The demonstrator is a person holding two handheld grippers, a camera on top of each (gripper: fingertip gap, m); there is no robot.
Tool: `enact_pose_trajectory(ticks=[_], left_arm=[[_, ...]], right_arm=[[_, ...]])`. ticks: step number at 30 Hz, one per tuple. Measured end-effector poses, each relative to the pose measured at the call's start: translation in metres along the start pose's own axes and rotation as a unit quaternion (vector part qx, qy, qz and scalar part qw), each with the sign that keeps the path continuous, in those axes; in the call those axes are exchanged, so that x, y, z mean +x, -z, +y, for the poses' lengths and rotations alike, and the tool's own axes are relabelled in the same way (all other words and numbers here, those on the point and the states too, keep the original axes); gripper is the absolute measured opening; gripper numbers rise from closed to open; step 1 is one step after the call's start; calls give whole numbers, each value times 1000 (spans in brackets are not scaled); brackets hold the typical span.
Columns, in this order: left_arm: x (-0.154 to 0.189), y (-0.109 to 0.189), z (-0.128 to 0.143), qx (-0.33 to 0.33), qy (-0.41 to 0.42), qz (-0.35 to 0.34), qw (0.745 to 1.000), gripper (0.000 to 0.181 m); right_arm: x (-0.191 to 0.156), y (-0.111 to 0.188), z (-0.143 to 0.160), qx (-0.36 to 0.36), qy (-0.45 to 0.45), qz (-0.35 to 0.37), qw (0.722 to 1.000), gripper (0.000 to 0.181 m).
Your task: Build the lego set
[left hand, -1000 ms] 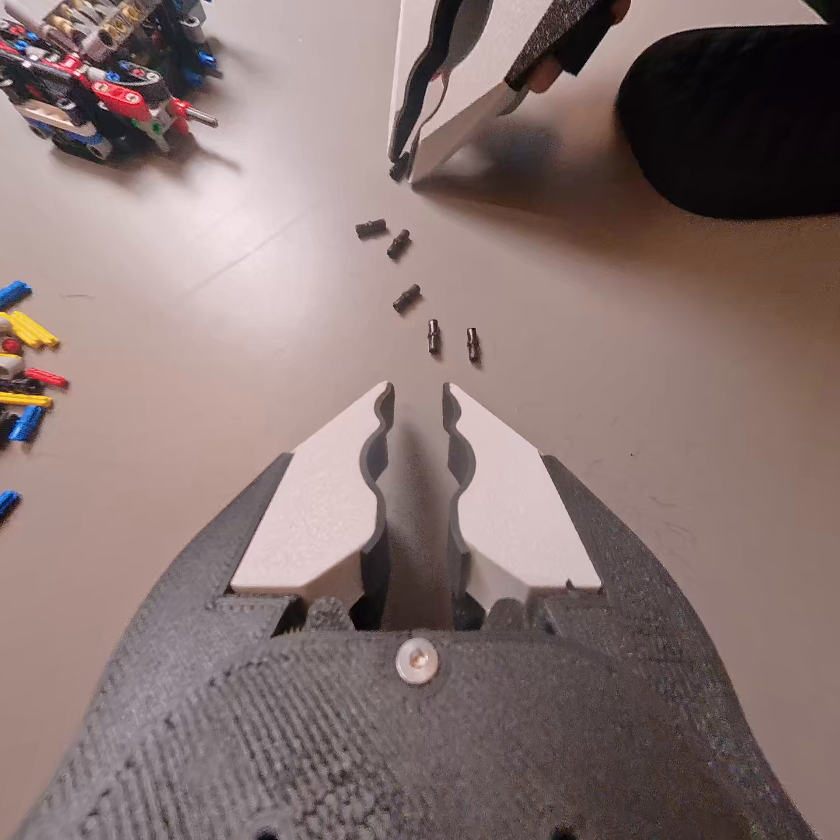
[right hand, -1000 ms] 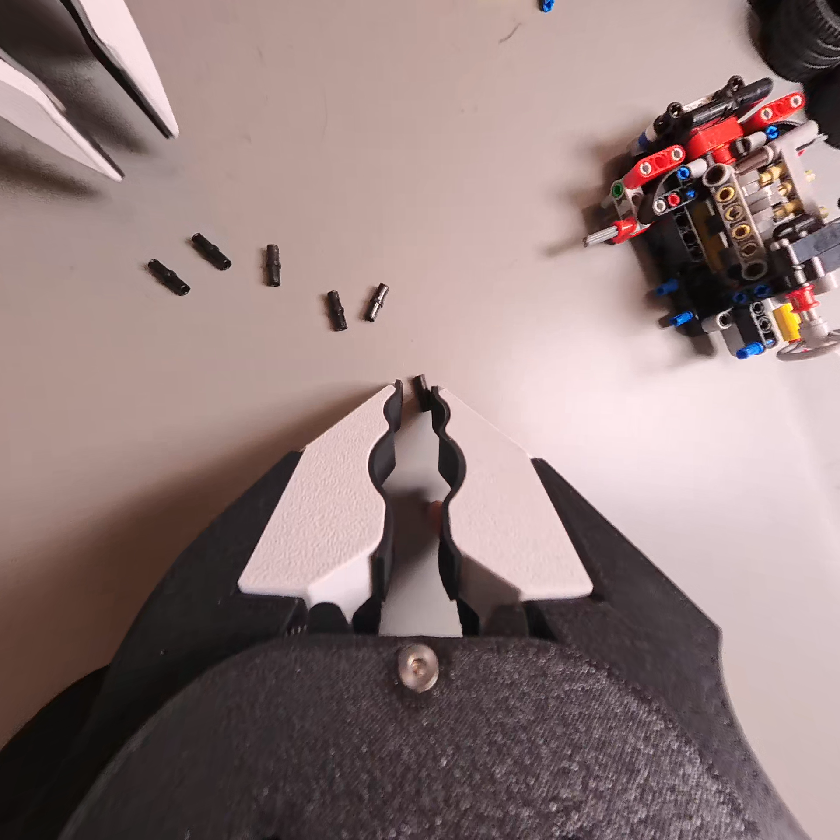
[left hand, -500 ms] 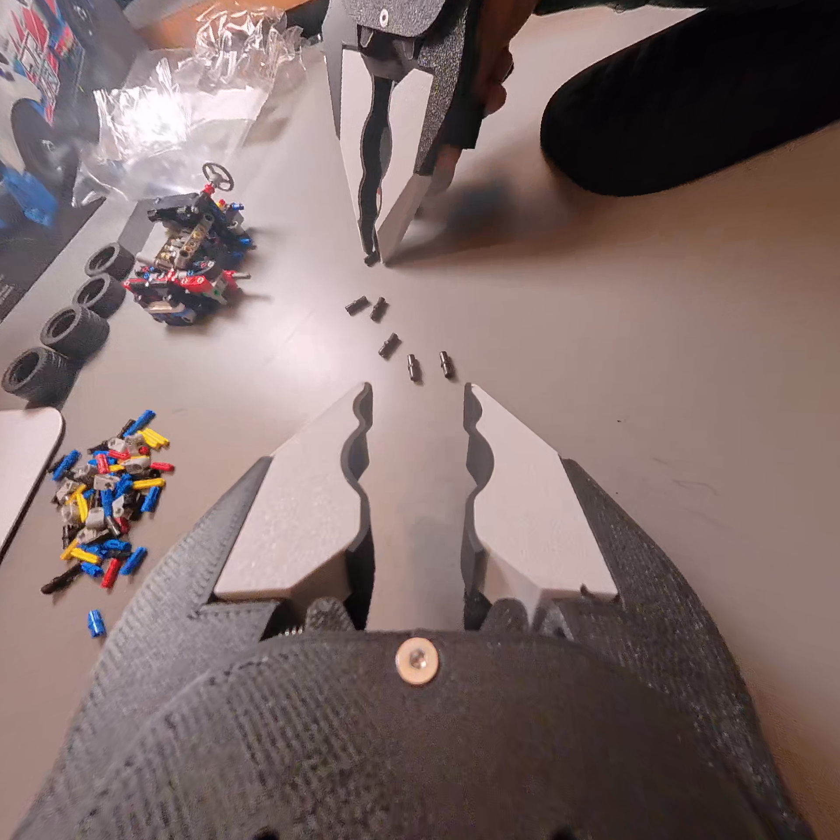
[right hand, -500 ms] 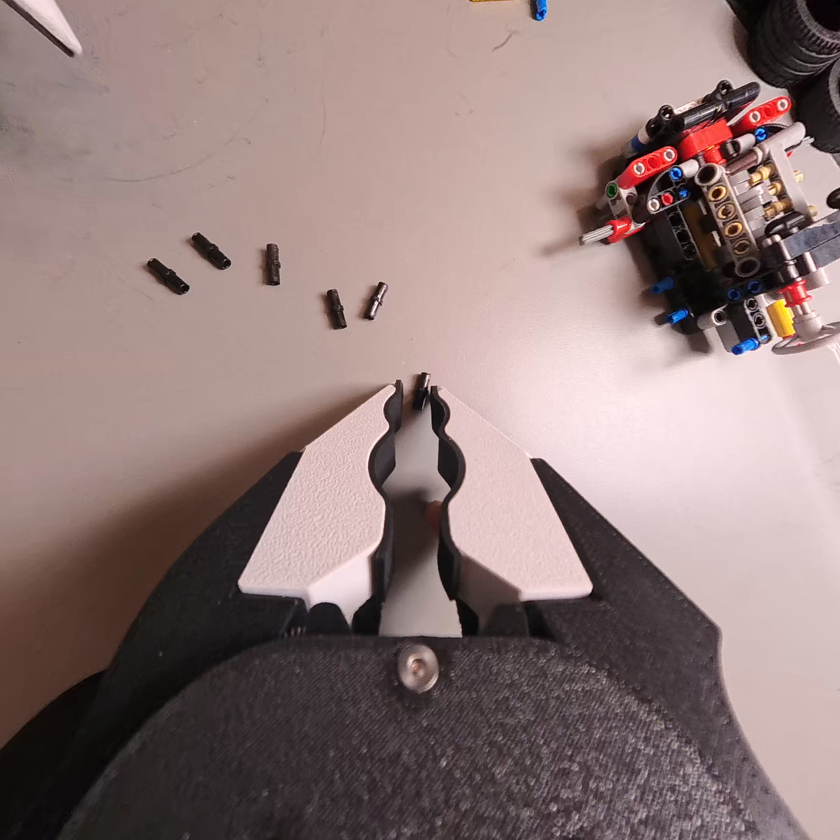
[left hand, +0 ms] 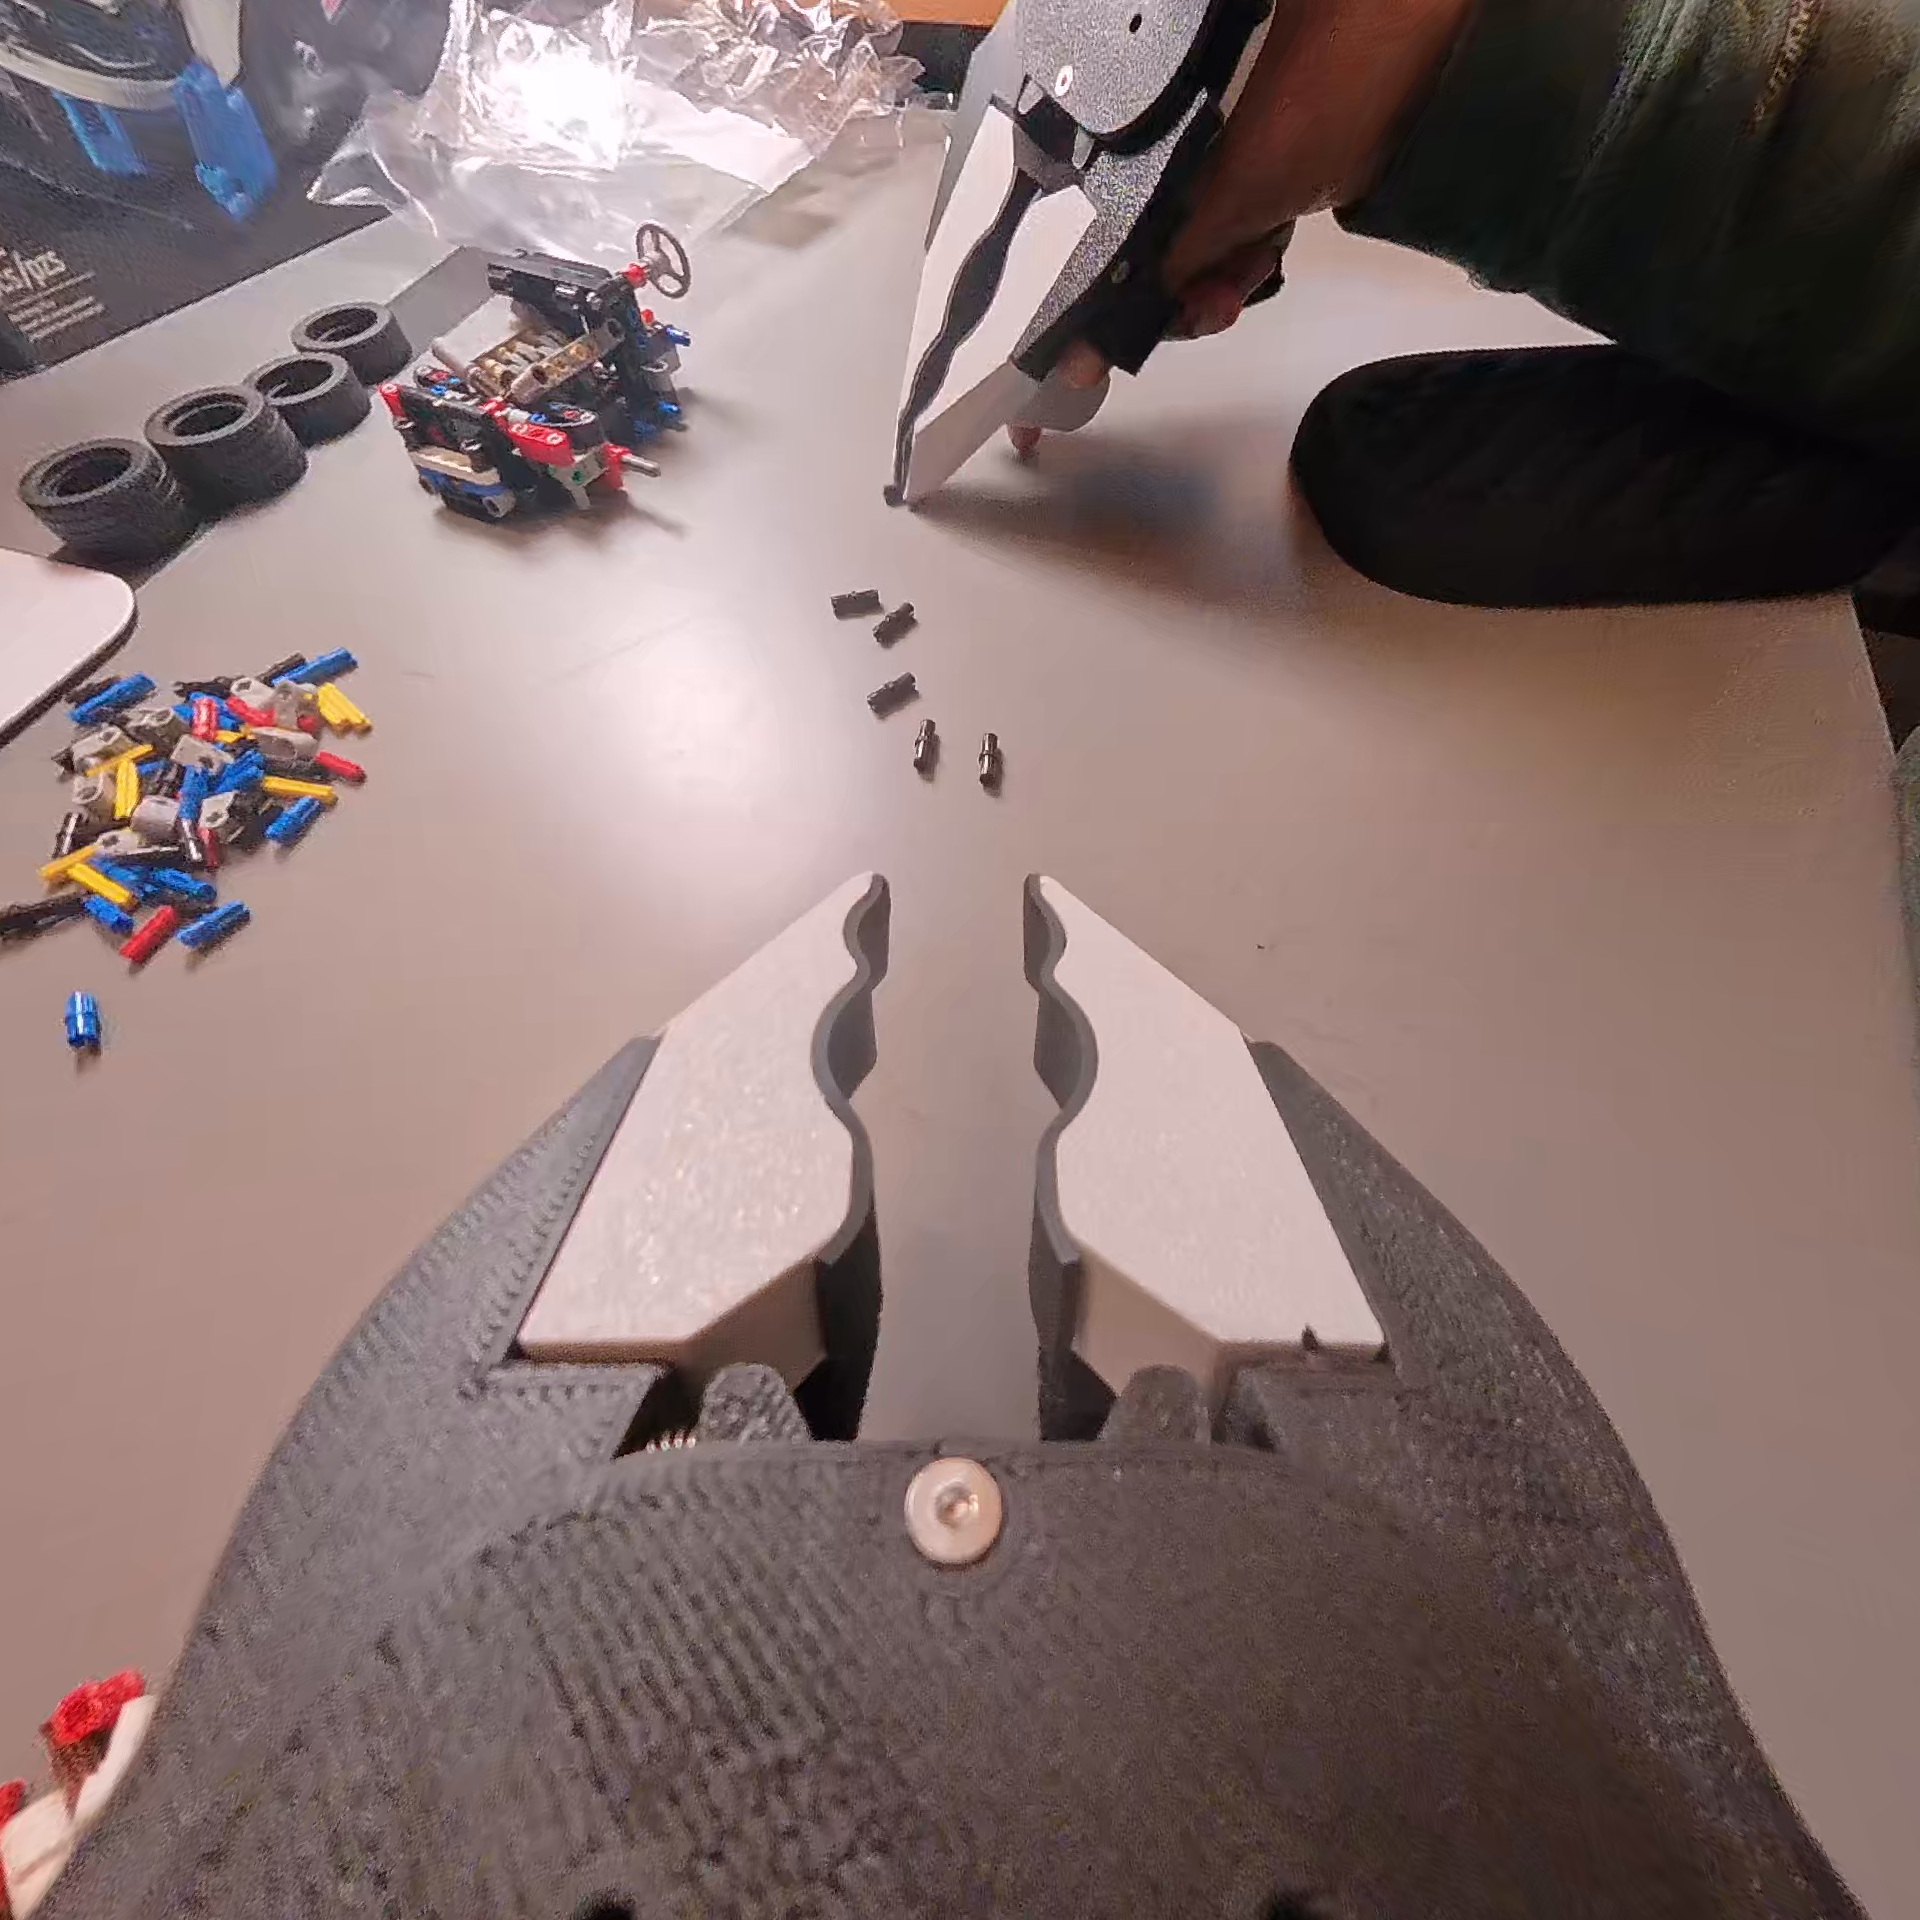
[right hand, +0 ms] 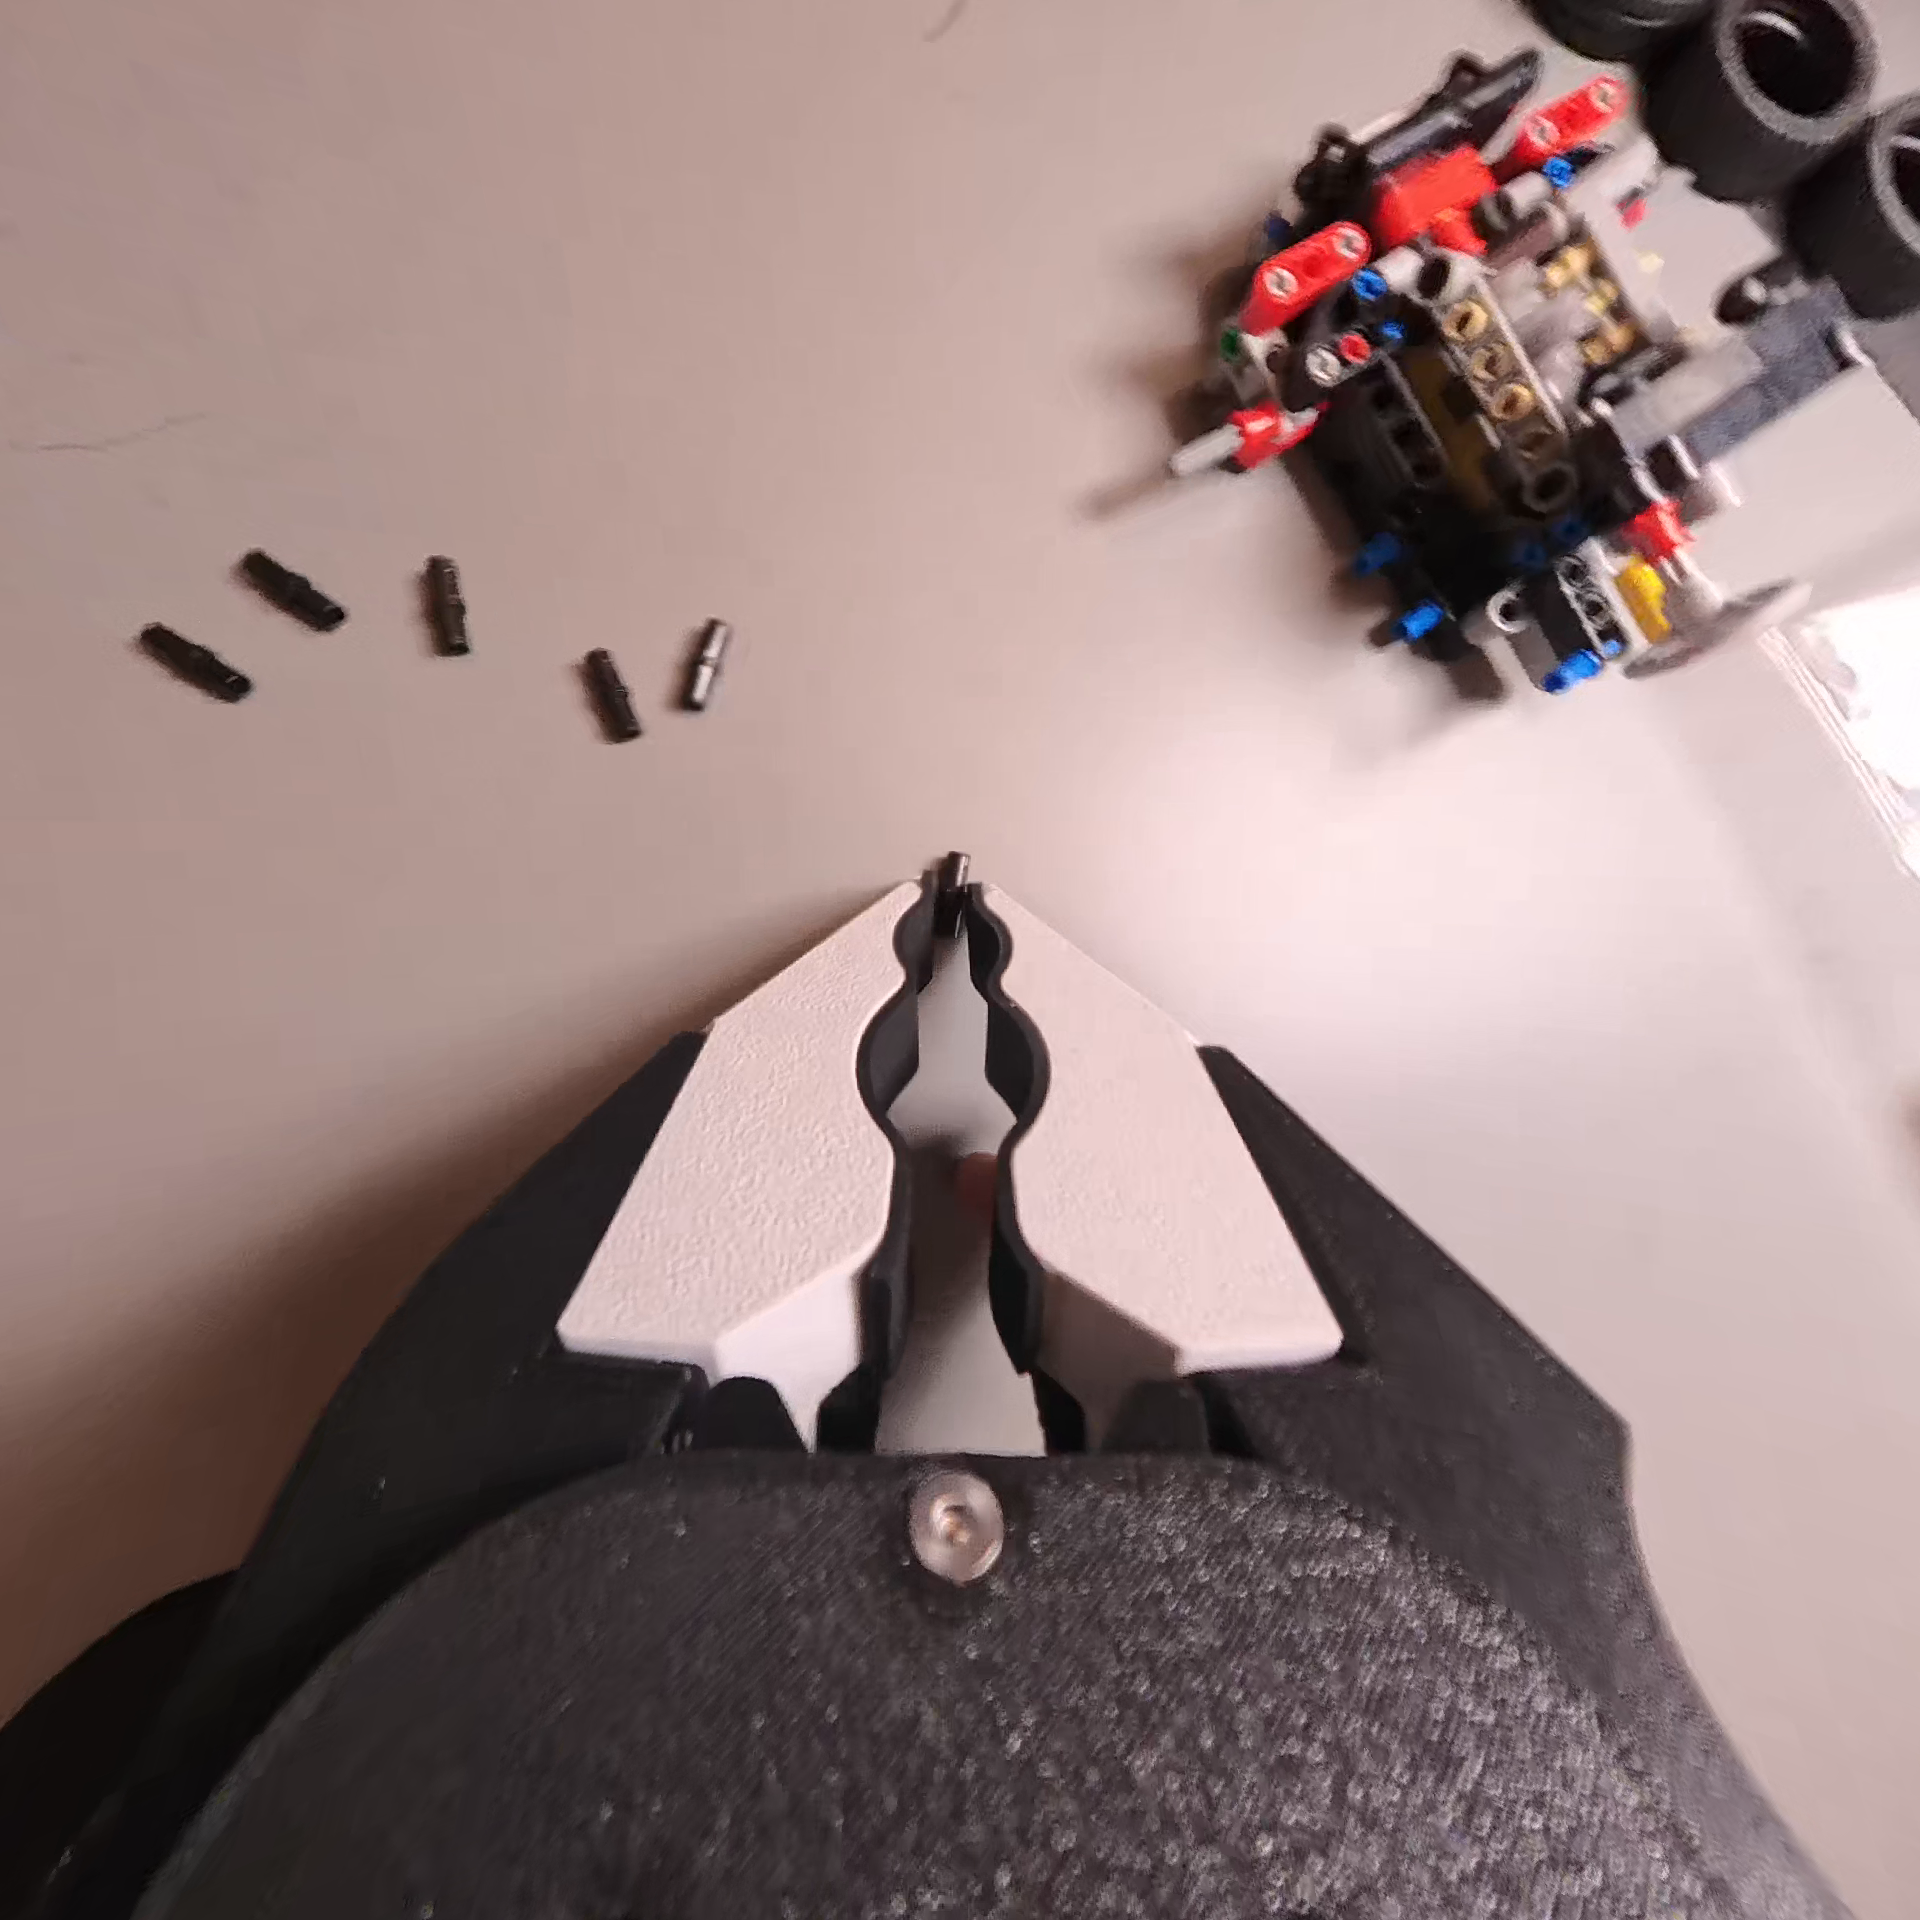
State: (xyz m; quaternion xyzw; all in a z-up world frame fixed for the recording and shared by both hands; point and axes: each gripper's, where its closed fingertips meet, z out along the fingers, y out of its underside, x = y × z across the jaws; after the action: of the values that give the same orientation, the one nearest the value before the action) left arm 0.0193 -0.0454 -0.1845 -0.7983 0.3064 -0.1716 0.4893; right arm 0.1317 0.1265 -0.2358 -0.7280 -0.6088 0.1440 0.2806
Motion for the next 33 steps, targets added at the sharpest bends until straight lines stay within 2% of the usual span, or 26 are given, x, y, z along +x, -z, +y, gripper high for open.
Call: enact_pose_trajectory(ticks=[1,3,6,9,15,19,26,33], left_arm=[[-1,2,1,2,7,-1,1000,24],[-3,4,5,3,22,-1,1000,24],[-8,5,6,6,41,0,999,24],[-8,5,7,5,45,1,999,24],[-8,7,8,3,39,-1,999,24],[-10,8,9,2,35,-3,999,24],[-10,9,9,1,36,-1,999,24],[-11,9,11,-4,32,-5,999,24]], right_arm=[[6,0,1,4,-22,6,1000,4],[11,0,1,7,-58,5,998,4],[15,0,-9,23,-65,24,997,8],[-7,0,-33,58,-46,0,997,11],[-46,-19,-40,19,-20,-60,998,11],[-37,-18,-35,2,-19,-42,999,4],[8,-2,-13,1,-85,-1,996,4],[19,16,-21,54,-118,-9,992,11]])
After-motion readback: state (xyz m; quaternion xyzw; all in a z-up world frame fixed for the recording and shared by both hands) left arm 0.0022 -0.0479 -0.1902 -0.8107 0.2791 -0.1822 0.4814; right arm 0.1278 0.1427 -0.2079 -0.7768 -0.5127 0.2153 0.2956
